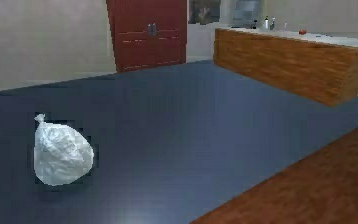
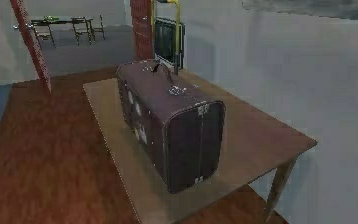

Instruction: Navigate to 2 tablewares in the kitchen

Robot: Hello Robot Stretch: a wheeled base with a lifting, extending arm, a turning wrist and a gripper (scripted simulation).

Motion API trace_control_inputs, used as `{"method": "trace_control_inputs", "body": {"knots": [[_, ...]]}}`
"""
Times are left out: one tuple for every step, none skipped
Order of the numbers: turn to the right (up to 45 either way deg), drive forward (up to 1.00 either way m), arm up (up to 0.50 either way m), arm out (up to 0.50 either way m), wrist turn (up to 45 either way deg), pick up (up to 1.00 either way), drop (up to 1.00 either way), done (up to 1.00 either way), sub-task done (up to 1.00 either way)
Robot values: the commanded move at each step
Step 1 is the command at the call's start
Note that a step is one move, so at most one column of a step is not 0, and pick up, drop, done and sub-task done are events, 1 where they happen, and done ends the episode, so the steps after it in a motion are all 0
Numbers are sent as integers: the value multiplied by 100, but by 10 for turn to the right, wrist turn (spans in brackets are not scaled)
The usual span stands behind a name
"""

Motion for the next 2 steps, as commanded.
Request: {"method": "trace_control_inputs", "body": {"knots": [[30, 0, 0, 0, 0, 0, 0, 0, 0], [0, 50, 0, 0, 0, 0, 0, 0, 0]]}}
